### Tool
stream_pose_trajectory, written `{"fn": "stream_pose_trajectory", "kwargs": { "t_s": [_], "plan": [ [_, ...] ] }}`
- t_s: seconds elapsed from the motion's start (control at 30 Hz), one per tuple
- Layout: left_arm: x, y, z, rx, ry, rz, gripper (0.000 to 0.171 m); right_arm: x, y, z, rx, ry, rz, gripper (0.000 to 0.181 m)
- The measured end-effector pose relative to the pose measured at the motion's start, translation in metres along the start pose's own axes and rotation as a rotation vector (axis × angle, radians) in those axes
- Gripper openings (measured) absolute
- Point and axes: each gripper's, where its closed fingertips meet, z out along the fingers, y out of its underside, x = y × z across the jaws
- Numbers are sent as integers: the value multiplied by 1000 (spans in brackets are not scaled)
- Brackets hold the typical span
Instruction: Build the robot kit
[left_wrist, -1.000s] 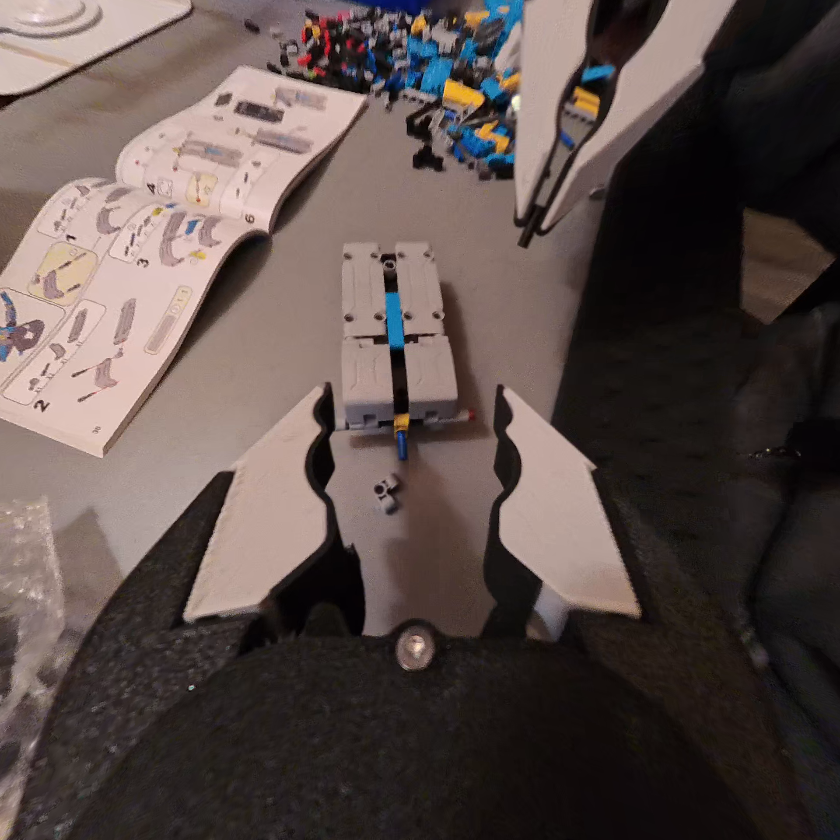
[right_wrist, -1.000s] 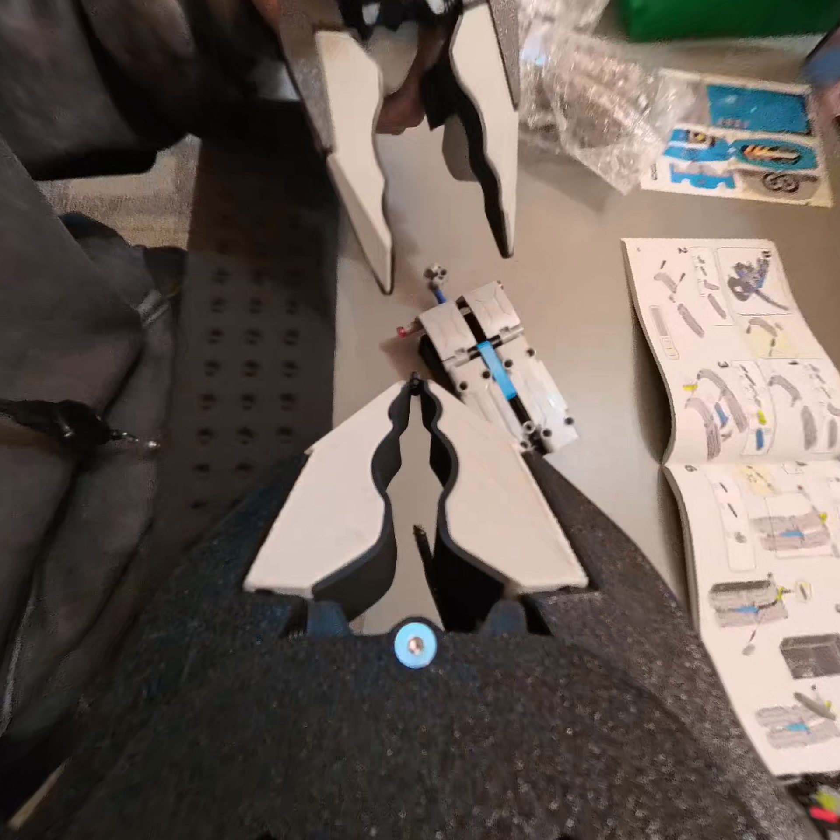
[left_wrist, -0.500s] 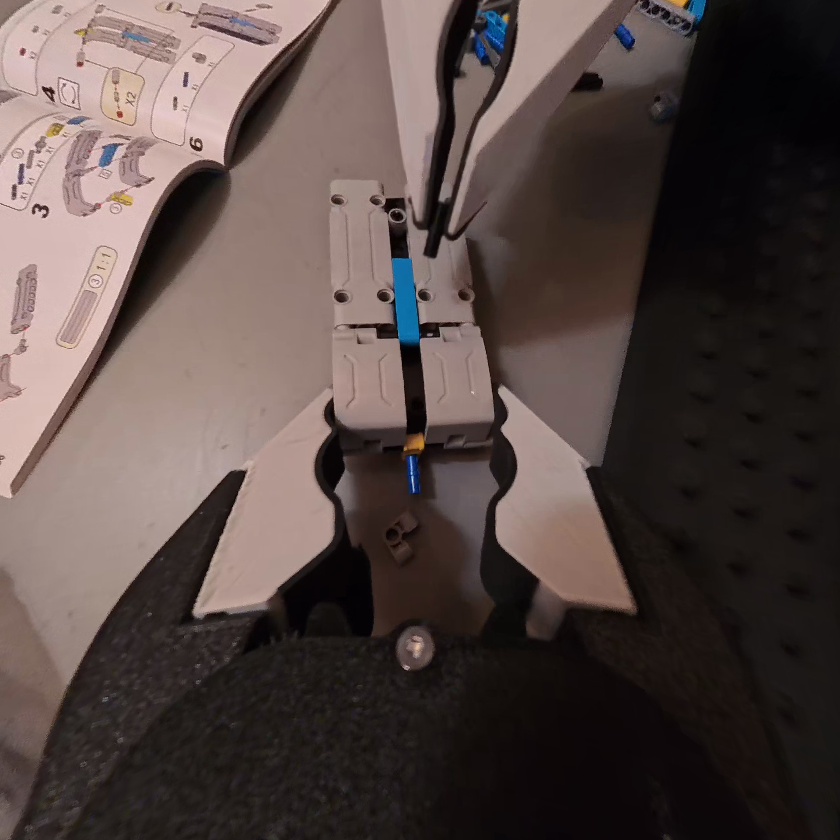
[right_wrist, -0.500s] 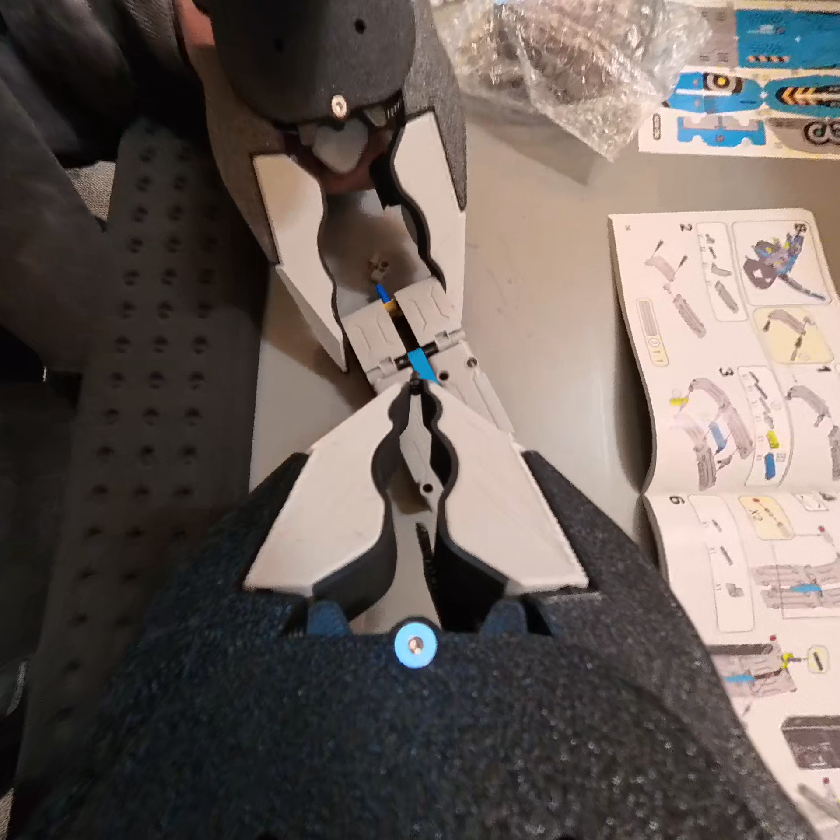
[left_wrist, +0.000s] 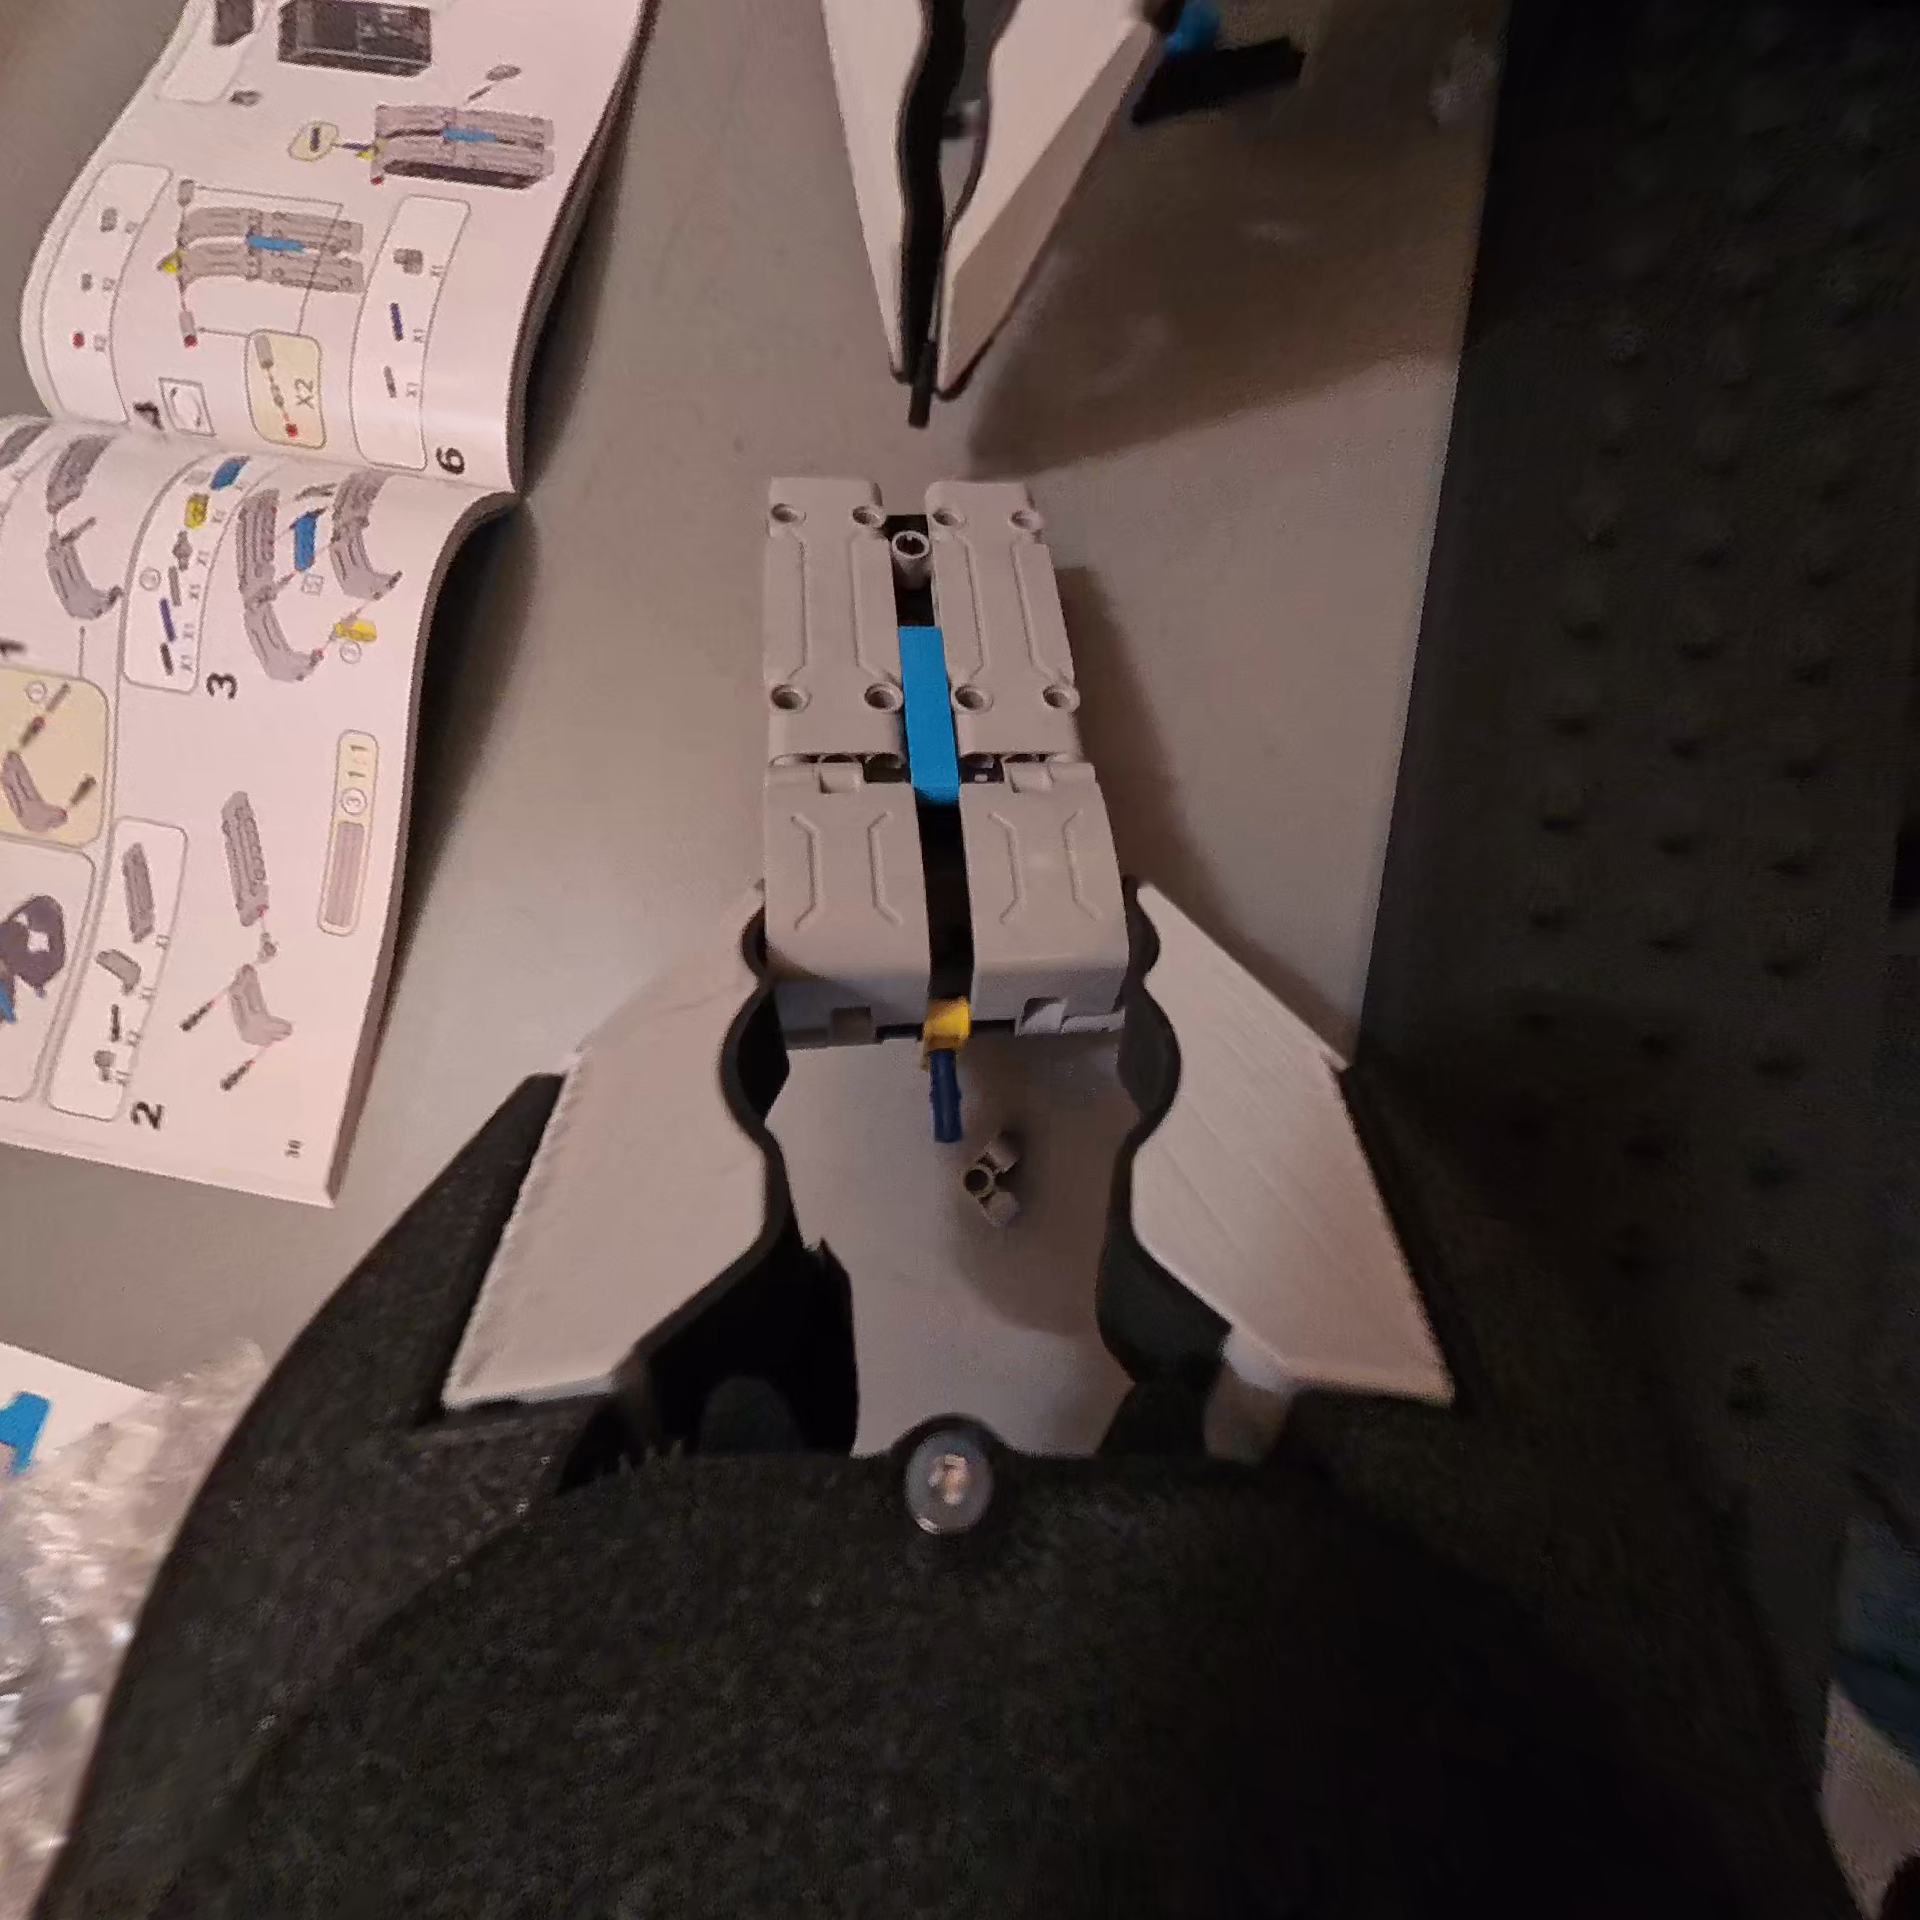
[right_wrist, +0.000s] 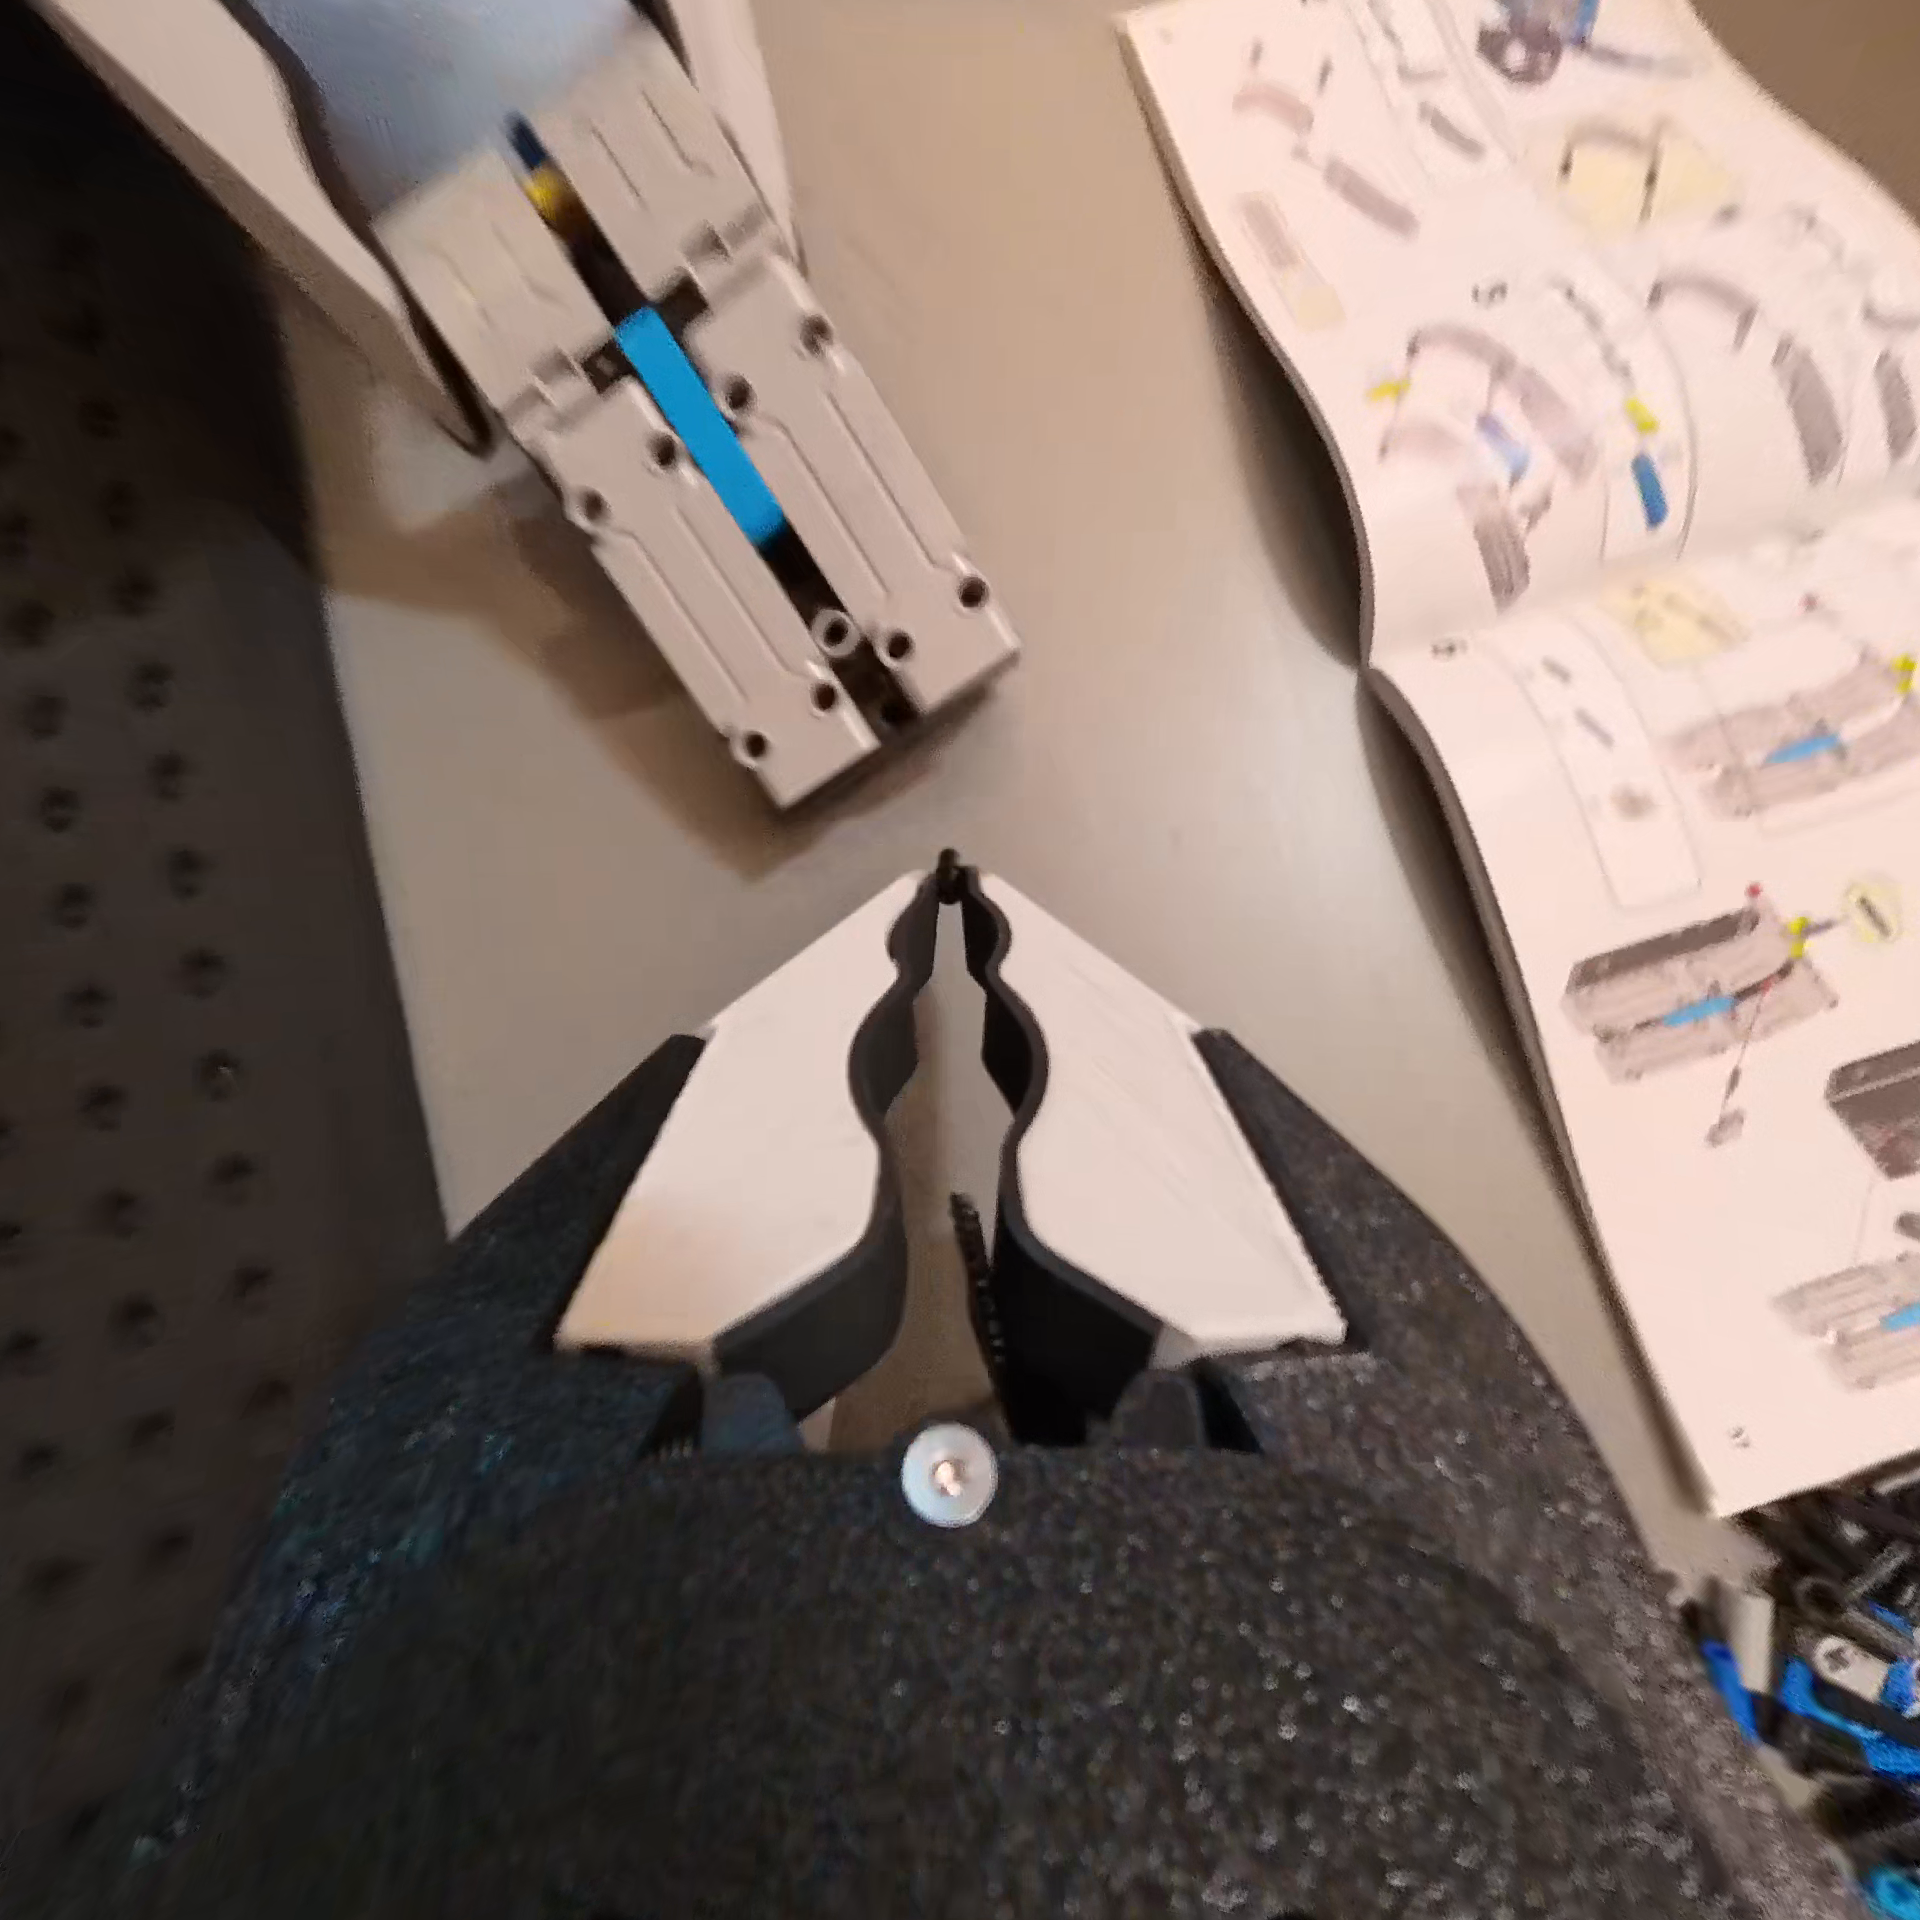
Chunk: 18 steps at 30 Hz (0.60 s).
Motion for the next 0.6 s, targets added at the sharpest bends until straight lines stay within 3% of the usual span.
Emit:
{"fn": "stream_pose_trajectory", "kwargs": {
  "t_s": [0.1,0.3,0.5,0.6],
  "plan": [
    [3,-9,-8,-94,62,90,62,5,7,4,-4,42,4,3],
    [-5,-26,-27,-383,130,316,63,-7,-15,-5,190,-28,150,3],
    [-10,-38,-29,-755,51,649,63,-8,-38,-15,392,-138,313,3],
    [-1,-48,-21,-877,38,761,63,-7,-29,-7,342,-121,312,3]
  ]
}}
